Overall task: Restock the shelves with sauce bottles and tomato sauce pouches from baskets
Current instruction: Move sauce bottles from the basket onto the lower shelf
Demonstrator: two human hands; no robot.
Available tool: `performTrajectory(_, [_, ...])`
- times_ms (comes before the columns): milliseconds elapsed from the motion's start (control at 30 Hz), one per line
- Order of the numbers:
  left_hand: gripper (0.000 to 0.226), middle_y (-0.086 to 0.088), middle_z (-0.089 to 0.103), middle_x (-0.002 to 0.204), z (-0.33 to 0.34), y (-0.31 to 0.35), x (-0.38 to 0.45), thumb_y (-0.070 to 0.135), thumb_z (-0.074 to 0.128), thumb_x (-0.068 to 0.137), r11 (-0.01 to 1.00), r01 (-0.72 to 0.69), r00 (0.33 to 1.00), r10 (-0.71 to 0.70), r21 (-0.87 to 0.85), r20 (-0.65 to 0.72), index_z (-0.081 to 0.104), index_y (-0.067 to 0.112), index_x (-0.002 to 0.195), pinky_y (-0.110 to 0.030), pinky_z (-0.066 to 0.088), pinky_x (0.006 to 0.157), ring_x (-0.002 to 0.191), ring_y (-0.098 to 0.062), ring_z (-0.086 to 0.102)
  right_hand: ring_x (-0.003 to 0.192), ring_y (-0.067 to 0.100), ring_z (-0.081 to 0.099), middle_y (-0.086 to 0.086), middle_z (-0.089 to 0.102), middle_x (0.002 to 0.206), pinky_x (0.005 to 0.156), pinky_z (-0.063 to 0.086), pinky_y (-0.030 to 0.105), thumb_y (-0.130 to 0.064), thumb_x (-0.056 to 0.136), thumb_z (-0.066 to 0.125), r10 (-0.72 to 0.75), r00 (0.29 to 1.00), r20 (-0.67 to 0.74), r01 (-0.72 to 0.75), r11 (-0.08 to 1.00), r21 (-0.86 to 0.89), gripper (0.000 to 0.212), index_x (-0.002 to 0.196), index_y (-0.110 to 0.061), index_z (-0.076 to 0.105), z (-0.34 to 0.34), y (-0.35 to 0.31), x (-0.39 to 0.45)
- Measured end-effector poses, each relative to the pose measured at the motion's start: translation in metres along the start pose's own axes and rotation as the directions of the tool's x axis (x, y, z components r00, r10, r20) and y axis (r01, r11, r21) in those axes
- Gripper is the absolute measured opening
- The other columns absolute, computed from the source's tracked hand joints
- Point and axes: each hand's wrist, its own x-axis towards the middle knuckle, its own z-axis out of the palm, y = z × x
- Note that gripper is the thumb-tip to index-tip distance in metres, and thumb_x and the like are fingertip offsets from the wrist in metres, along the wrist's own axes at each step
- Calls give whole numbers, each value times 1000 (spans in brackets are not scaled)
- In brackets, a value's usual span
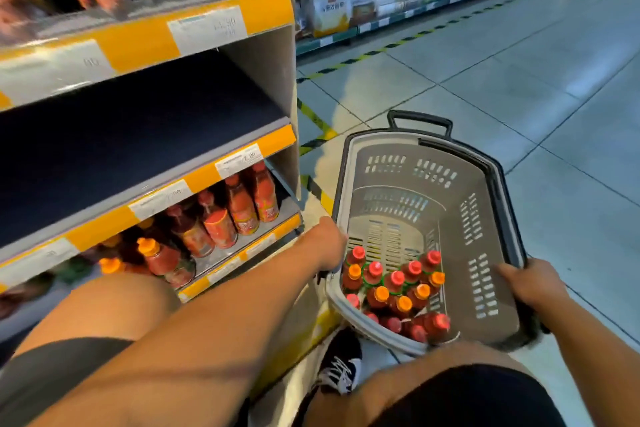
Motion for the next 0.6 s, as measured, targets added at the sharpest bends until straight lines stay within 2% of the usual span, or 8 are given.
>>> performTrajectory(33, [36,-14,63,126,-1,0,2,11,38,108,995,-27,999,24,95,37,47,5,142,-29,42,79,102,-32,61,66,28,56,17,63,83,71,47,40,-30,91,77,-7,1000,3,7,1000,-5,35,99,2,65,-1,1,3])
performTrajectory(100, [42,-10,62,99,0,-3,10,10,40,106,974,-71,994,52,213,94,43,5,148,-34,39,101,111,-30,63,66,28,57,18,63,83,70,47,40,-31,90,77,-24,1000,7,24,999,-31,37,102,3,67,-2,3,9])
performTrajectory(200, [46,-1,37,69,1,-7,16,15,53,104,961,-133,975,83,242,206,47,8,149,-32,41,100,72,-21,55,71,32,62,18,66,82,71,53,43,-34,89,78,-33,999,9,34,998,-54,38,98,2,67,-4,6,21])
performTrajectory(267, [35,1,50,70,2,-3,11,11,55,105,988,-62,949,13,144,316,58,5,140,-18,47,71,57,-17,48,73,35,65,19,69,82,75,58,47,-37,89,78,-28,1000,1,28,998,-51,38,97,-1,67,-5,10,26])
performTrajectory(333, [33,-8,69,88,-8,12,3,4,45,108,984,122,916,-163,132,366,58,-5,137,-16,48,46,65,-23,65,73,35,68,19,70,83,77,60,51,-39,88,79,-31,1000,-3,30,998,-57,40,99,-2,68,-4,13,29])
performTrajectory(433, [42,-21,69,98,-16,20,6,-2,38,107,952,92,864,-223,293,451,43,-11,148,-36,58,80,78,-30,66,71,33,66,16,69,79,72,57,44,-37,88,79,-43,999,4,43,997,-62,38,97,-2,67,-5,15,30])
performTrajectory(533, [46,-25,69,110,-18,25,5,-5,37,105,926,24,880,-198,376,432,39,-10,151,-41,53,76,89,-32,65,70,31,65,14,68,77,71,56,42,-37,88,79,-60,998,6,60,995,-81,36,97,-4,68,-4,15,32])
performTrajectory(600, [40,-16,66,96,-15,22,1,1,45,104,890,-41,913,-151,454,379,52,-7,142,-43,55,82,91,-33,64,71,31,67,13,70,79,72,58,43,-40,87,79,-67,998,16,68,994,-86,34,95,-8,68,-3,12,31])
